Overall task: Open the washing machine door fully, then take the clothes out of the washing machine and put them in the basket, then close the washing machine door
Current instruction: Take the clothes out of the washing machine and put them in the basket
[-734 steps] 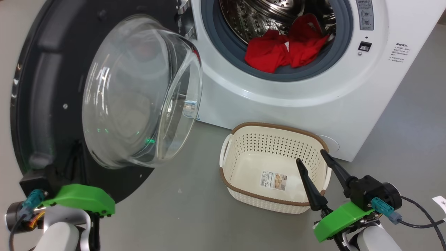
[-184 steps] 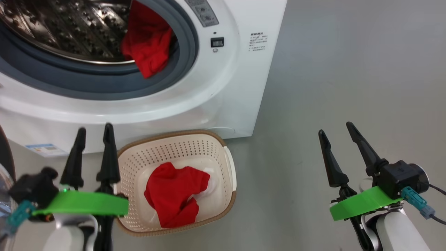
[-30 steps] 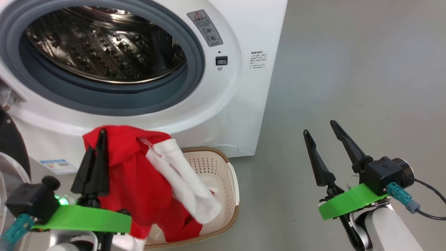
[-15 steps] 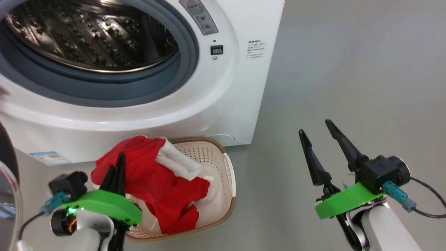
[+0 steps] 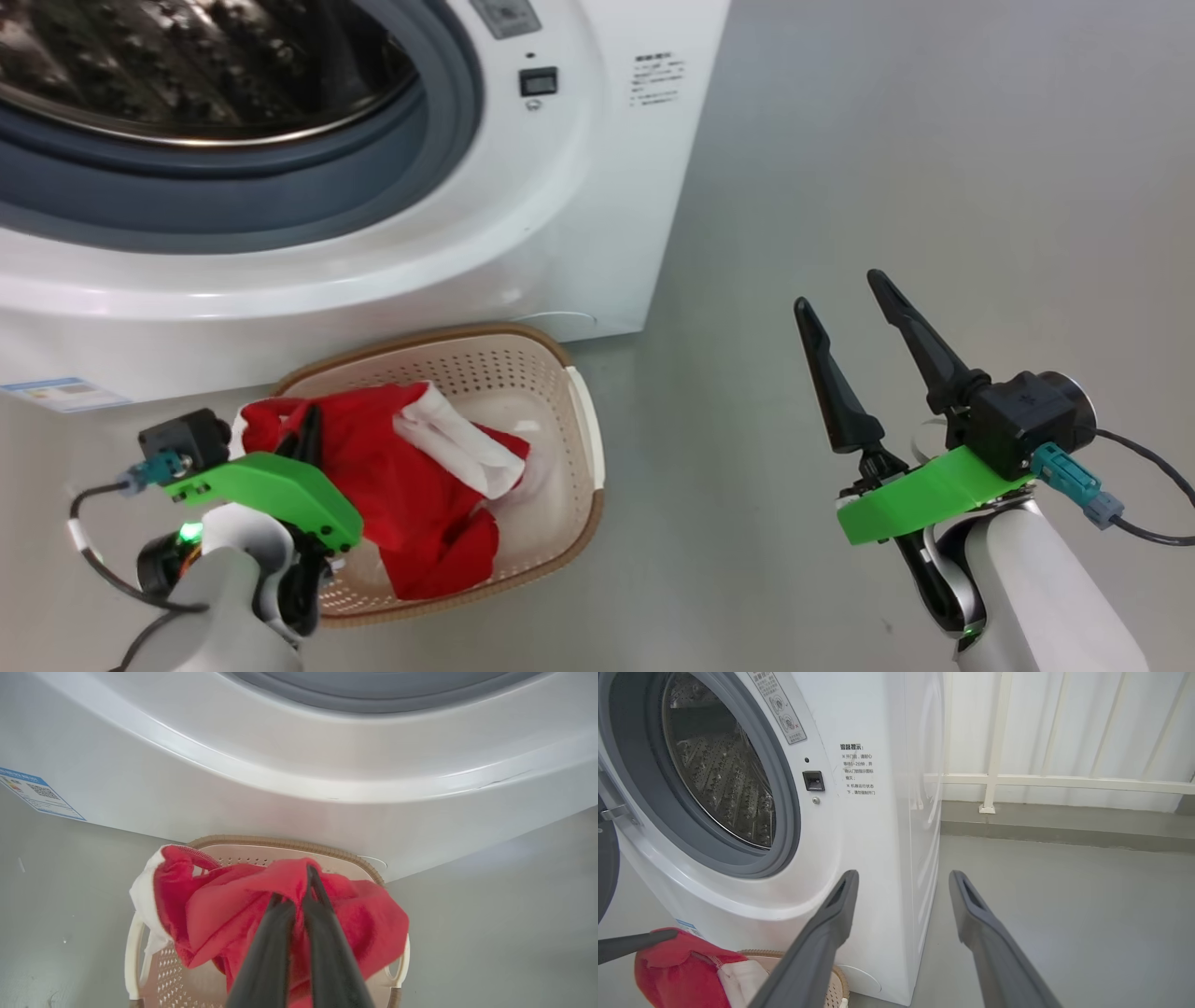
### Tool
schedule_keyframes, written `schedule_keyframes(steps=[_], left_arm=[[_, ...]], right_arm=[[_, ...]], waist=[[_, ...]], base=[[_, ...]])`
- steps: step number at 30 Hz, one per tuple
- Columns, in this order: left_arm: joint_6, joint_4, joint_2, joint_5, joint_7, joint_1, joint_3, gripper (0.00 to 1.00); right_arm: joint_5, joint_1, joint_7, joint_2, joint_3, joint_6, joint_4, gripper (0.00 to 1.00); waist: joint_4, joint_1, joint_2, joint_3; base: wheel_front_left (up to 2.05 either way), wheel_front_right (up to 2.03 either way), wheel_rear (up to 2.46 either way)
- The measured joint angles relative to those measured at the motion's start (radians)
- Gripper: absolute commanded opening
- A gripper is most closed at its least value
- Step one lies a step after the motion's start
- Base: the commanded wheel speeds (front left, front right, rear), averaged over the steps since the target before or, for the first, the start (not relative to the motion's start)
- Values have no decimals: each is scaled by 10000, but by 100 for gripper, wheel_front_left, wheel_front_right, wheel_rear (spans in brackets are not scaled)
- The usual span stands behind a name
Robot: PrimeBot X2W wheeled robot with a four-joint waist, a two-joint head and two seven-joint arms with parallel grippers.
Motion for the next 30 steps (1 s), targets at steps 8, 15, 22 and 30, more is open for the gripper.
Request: schedule_keyframes(steps=[8, 15, 22, 30], left_arm=[[-295, 1758, -25, -144, 178, -789, 50, 12], [-431, 2610, -6, -217, 90, -1105, 75, 51], [-451, 2901, -8, -376, 115, -1235, 71, 100], [-694, 3009, -150, -376, 236, -1256, -104, 100]], right_arm=[[71, -50, 0, -2, -31, 0, 2, 100], [146, -215, 0, -2, -13, 0, -2, 100], [144, -215, 0, 0, -69, 0, 0, 100], [128, -215, 0, 0, -115, 0, 31, 100]], waist=[[-444, 0, 0, 385], [-716, 0, 0, 650], [-773, 0, 0, 741], [-579, 0, 0, 661]], base=[[0, 0, 0], [0, 0, 0], [0, 0, 0], [0, 0, 0]])
